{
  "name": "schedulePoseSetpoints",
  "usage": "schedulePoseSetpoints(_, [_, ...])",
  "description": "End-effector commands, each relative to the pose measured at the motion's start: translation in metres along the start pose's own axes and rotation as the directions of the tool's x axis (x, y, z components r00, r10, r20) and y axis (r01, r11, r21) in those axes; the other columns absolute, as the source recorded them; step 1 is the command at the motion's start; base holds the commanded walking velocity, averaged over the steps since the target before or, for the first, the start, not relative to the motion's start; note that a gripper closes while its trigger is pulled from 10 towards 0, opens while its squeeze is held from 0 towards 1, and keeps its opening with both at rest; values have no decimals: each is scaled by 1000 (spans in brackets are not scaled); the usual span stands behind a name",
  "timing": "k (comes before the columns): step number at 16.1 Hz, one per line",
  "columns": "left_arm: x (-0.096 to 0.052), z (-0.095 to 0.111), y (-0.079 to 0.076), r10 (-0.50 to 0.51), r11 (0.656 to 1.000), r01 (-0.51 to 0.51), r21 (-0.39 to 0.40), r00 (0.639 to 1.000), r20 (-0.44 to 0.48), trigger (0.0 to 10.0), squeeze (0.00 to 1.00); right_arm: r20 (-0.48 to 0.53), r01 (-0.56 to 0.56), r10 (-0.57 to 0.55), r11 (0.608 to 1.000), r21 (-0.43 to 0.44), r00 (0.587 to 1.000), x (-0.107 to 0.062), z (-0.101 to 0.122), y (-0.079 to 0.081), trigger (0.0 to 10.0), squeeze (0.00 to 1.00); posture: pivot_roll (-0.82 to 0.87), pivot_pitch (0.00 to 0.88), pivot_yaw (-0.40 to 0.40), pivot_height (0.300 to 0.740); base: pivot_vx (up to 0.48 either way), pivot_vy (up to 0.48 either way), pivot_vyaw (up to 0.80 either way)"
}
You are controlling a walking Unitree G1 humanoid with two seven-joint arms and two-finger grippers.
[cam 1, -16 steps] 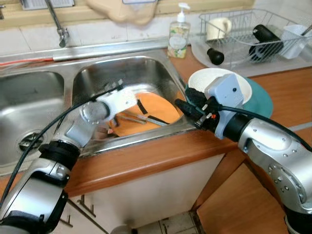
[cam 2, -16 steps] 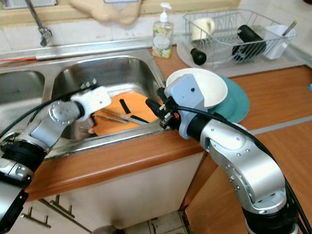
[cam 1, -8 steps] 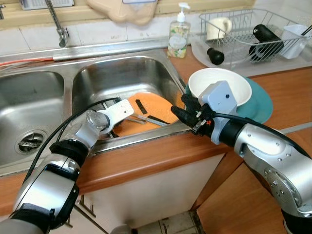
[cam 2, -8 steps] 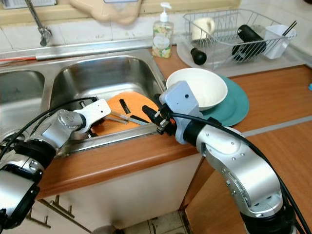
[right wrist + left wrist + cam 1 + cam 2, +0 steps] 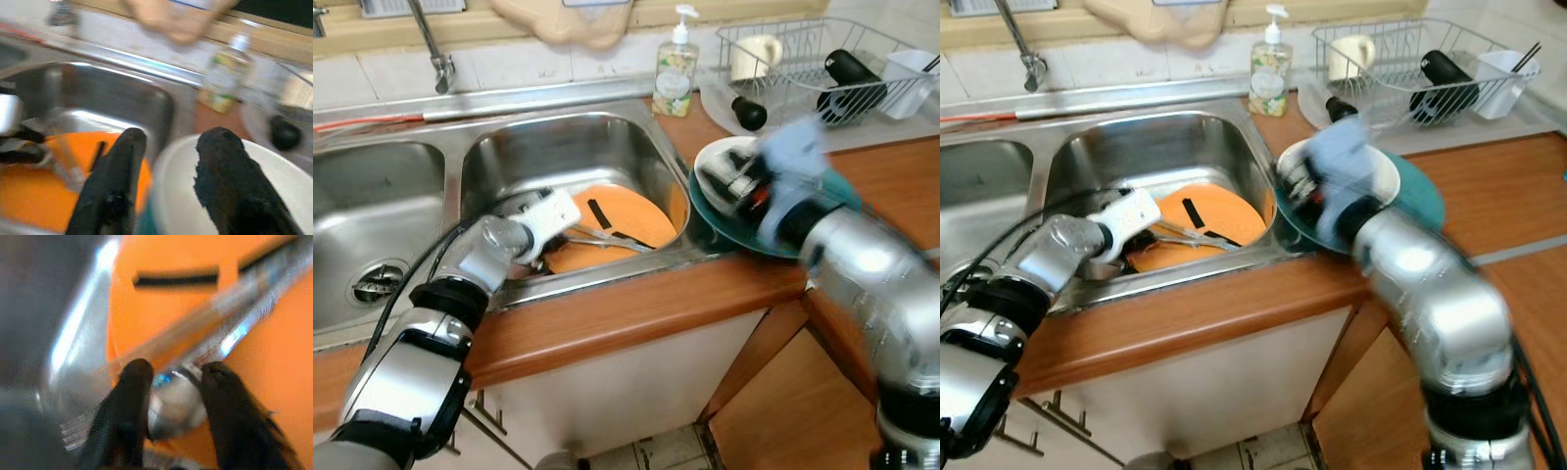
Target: Kitchen organization
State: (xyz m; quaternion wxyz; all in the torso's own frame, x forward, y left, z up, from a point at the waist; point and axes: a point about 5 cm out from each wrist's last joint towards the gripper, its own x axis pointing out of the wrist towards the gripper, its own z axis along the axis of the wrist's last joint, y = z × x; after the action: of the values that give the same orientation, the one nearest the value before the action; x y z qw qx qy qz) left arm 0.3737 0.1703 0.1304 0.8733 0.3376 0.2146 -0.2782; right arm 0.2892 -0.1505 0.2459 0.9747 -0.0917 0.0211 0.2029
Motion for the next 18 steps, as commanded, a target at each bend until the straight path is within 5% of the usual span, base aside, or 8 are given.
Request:
schedulePoseSetpoints(1, [-5,7,4,5,997,0,-73,997,71,10000,1000,-18,41,-40,999,29,999,-1,2,-13,10000,1000,-93,0,28,740,0,0,0])
schedulePoseSetpoints(5, [-21,28,7,48,984,15,-178,936,347,10000,1000,-157,219,-202,970,106,967,2,-6,-53,10000,1000,-88,0,19,740,0,0,0])
schedulePoseSetpoints(6, [-28,36,5,44,979,48,-199,902,431,10000,918,-177,252,-228,960,126,957,3,-5,-62,10000,635,-87,0,17,740,0,0,0])
schedulePoseSetpoints(7, [-33,42,3,44,970,79,-229,872,488,10000,0,-184,266,-238,953,147,954,4,-5,-68,10000,0,-85,0,15,740,0,0,0])
schedulePoseSetpoints(9, [-49,56,-5,9,943,200,-267,784,620,10000,0,-250,327,-271,920,219,930,6,-8,-84,10000,0,-83,0,9,740,0,0,0])
schedulePoseSetpoints(15, [-67,60,-29,-127,910,358,-211,724,678,10000,0,-379,334,-194,876,349,905,5,-25,-91,10000,0,-83,0,4,740,0,0,0])
schedulePoseSetpoints(16, [-68,61,-30,-133,907,365,-210,721,680,10000,0,-385,333,-188,872,357,904,5,-26,-90,8196,0,-83,0,4,740,0,0,0])
schedulePoseSetpoints(18, [-70,62,-34,-152,899,386,-205,716,681,10000,0,-390,318,-150,853,414,908,6,-30,-88,1725,0,-83,0,4,740,0,0,0])
